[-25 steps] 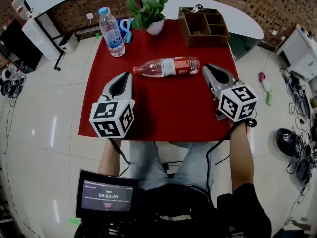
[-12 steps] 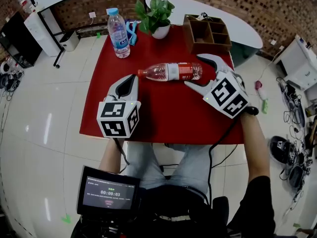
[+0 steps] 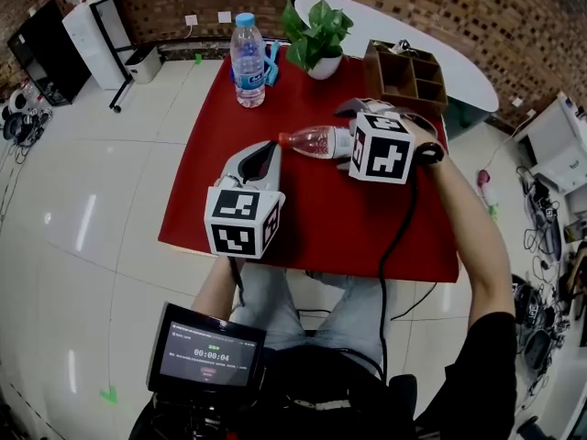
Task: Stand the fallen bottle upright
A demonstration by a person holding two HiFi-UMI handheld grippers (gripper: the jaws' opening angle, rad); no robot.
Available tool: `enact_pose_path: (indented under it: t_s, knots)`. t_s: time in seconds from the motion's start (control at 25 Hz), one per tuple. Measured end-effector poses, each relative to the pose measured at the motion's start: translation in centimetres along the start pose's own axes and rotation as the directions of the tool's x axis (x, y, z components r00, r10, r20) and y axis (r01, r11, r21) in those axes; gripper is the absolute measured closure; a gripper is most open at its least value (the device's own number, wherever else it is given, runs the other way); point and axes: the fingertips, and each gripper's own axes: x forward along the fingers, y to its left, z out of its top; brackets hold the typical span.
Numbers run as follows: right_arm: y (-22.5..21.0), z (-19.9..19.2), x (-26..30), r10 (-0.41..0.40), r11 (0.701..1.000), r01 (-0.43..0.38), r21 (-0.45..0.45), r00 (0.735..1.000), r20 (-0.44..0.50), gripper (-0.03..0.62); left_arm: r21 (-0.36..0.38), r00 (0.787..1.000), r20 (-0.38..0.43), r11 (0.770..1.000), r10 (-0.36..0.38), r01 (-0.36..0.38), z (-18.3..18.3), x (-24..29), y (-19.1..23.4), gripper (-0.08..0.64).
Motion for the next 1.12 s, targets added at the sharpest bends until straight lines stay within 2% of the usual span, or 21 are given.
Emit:
enact_pose_path:
  t_s: [0.16, 0.28, 0.4, 0.52, 0.64, 0.72, 0.76, 0.88, 0.96, 1.04, 1.12]
  knots:
    - [0.0, -0.5, 1.9, 0.064, 0.998, -0.064, -0.004, 0.997, -0.033, 0.201, 0.002, 1.000, 0.001, 1.000, -0.006, 0.006, 0.0, 0.2, 0.1, 0.554]
    - [0.3, -0.8, 2.1, 0.105, 0.994, -0.104, 0.027, 0.994, -0.044, 0.207, 0.002, 1.000, 0.001, 1.000, -0.008, 0.008, 0.0, 0.1, 0.0, 0.554]
    - [0.9, -0.7, 2.0, 0.136, 0.989, -0.133, 0.070, 0.990, -0.029, 0.277, 0.002, 1.000, 0.000, 1.000, -0.008, 0.008, 0.0, -0.1, 0.0, 0.554]
    - [0.5, -0.5, 1.8, 0.112, 0.986, -0.115, 0.119, 0.993, 0.034, 0.288, 0.002, 1.000, -0.001, 1.000, -0.007, 0.007, 0.0, 0.0, 0.1, 0.554]
    - [-0.1, -0.2, 0.9, 0.078, 0.964, -0.120, 0.237, 0.980, 0.181, 0.291, 0.001, 1.000, -0.003, 1.000, -0.008, 0.008, -0.1, 0.0, 0.1, 0.554]
    - [-0.8, -0.1, -0.7, 0.027, 0.927, -0.139, 0.348, 0.951, 0.307, 0.291, 0.000, 1.000, -0.005, 1.000, -0.009, 0.009, -0.1, 0.1, 0.1, 0.554]
    - [-1.2, 0.0, -1.7, -0.007, 0.901, -0.158, 0.404, 0.926, 0.377, 0.291, 0.000, 1.000, -0.007, 1.000, -0.009, 0.009, -0.2, 0.1, 0.1, 0.554]
    - [-2.2, 0.3, -4.8, -0.120, 0.809, -0.253, 0.531, 0.813, 0.569, 0.291, -0.001, 1.000, -0.012, 1.000, -0.007, 0.007, -0.2, 0.2, 0.2, 0.554]
    - [-2.0, 0.2, -6.1, -0.178, 0.763, -0.308, 0.568, 0.744, 0.643, 0.291, -0.003, 1.000, -0.017, 1.000, -0.006, 0.006, -0.2, 0.2, 0.2, 0.554]
    - [-1.6, -0.3, -6.8, -0.220, 0.738, -0.331, 0.588, 0.706, 0.673, 0.291, -0.004, 1.000, -0.020, 1.000, -0.007, 0.007, -0.2, 0.4, 0.2, 0.554]
    - [-1.4, -1.1, -7.4, -0.261, 0.723, -0.326, 0.609, 0.688, 0.677, 0.291, -0.005, 1.000, -0.024, 1.000, -0.008, 0.008, -0.3, 0.5, 0.2, 0.554]
